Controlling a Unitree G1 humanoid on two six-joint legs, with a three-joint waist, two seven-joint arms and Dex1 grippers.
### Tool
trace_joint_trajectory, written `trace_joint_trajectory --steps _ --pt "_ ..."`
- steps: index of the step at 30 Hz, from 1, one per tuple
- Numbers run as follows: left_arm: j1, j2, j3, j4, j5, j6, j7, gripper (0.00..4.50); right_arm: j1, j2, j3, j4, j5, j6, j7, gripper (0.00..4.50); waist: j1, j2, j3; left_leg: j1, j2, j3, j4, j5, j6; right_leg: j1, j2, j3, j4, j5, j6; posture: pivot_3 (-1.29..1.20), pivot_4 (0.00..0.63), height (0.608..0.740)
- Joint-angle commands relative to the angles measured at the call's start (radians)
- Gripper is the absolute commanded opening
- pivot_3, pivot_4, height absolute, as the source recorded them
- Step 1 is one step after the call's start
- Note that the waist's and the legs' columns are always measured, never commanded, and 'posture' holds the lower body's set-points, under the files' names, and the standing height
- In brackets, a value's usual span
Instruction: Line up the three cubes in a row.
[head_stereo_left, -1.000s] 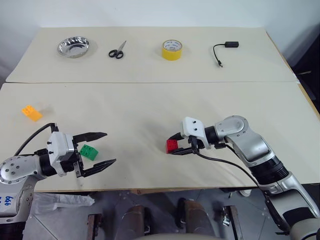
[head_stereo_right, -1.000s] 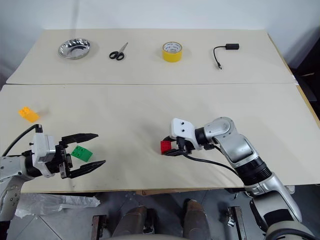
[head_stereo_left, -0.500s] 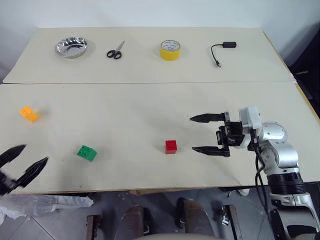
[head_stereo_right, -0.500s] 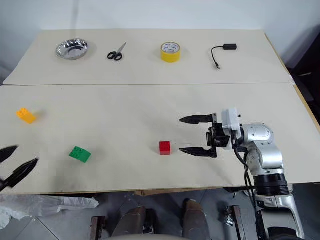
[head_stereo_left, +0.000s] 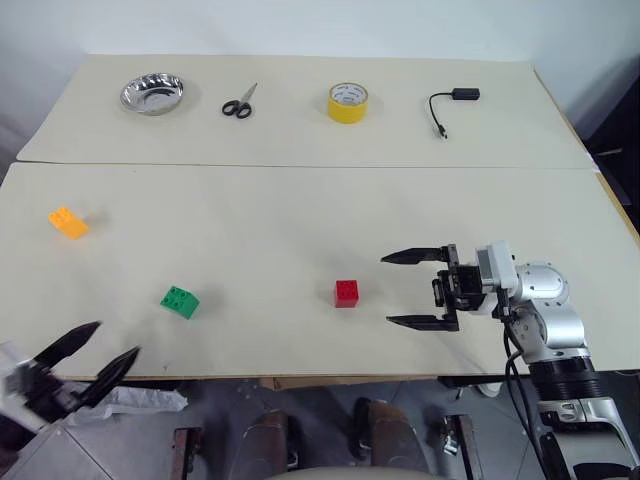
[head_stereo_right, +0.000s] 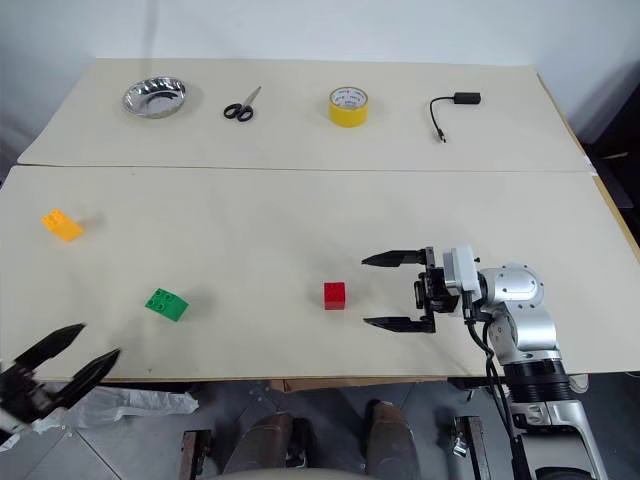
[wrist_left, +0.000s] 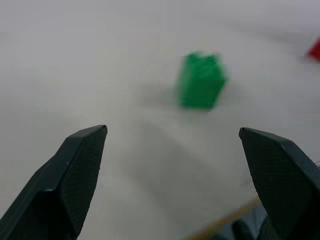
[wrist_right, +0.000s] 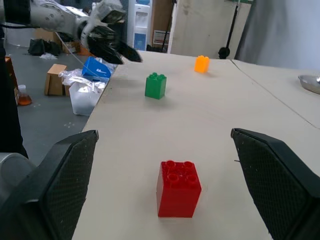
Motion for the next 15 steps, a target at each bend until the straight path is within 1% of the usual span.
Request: trace_joint_trajectory --steps 1,4,7,11,12,13,15 --pt "-0.032 -0.054 -0.092 -0.048 0.057 -0.02 0.086 4.5 0.021 0.003 -0.005 -0.027 0.013 -0.021 0.027 4.46 -0.002 0.0 0.0 0.0 0.0 0.0 0.0 0.0 0.0 0.0 0.0 0.0 0.0 0.0 0.0 0.0 0.15 0.74" --pt "-0.065 -0.094 -0.145 -0.031 0.105 -0.042 0.148 4.5 0.034 0.008 -0.001 -0.04 0.009 -0.023 0.009 4.46 -0.004 0.0 0.0 0.0 0.0 0.0 0.0 0.0 0.0 0.0 0.001 -0.001 0.0 0.0 0.0 0.0 0.15 0.74" --pt "-0.094 -0.112 -0.178 0.005 0.144 -0.062 0.192 4.5 0.042 0.01 -0.001 -0.053 0.006 -0.02 -0.006 4.46 -0.006 -0.001 0.0 0.0 0.0 0.0 0.0 0.0 0.0 0.0 0.001 -0.001 0.0 0.0 0.0 0.0 0.15 0.74" --pt "-0.162 -0.159 -0.2 0.06 0.149 -0.123 0.227 3.67 0.058 0.016 0.002 -0.062 -0.002 -0.024 -0.022 4.5 -0.005 -0.001 -0.001 0.0 0.0 0.0 0.001 0.0 0.0 0.0 0.001 -0.001 0.001 0.0 0.0 0.0 0.15 0.74" --pt "-0.171 -0.158 -0.218 0.076 0.165 -0.132 0.223 3.32 0.063 0.018 0.003 -0.064 -0.004 -0.026 -0.026 4.5 -0.003 -0.001 -0.001 0.0 0.0 0.0 0.001 0.0 0.0 0.001 0.001 -0.001 0.0 0.0 0.0 0.0 0.15 0.74" --pt "-0.178 -0.154 -0.234 0.092 0.18 -0.135 0.22 3.07 0.068 0.019 0.004 -0.067 -0.007 -0.027 -0.03 4.5 -0.001 -0.001 -0.001 0.0 0.0 0.0 0.001 0.0 0.0 0.001 0.001 -0.001 0.001 0.0 0.0 0.0 0.15 0.74" --pt "-0.201 -0.148 -0.248 0.108 0.185 -0.139 0.223 2.34 0.076 0.02 0.002 -0.077 -0.007 -0.02 -0.042 4.5 0.005 0.0 -0.001 0.0 -0.001 0.0 0.001 0.0 0.0 0.001 0.0 -0.001 0.001 0.0 0.0 0.0 0.15 0.74"
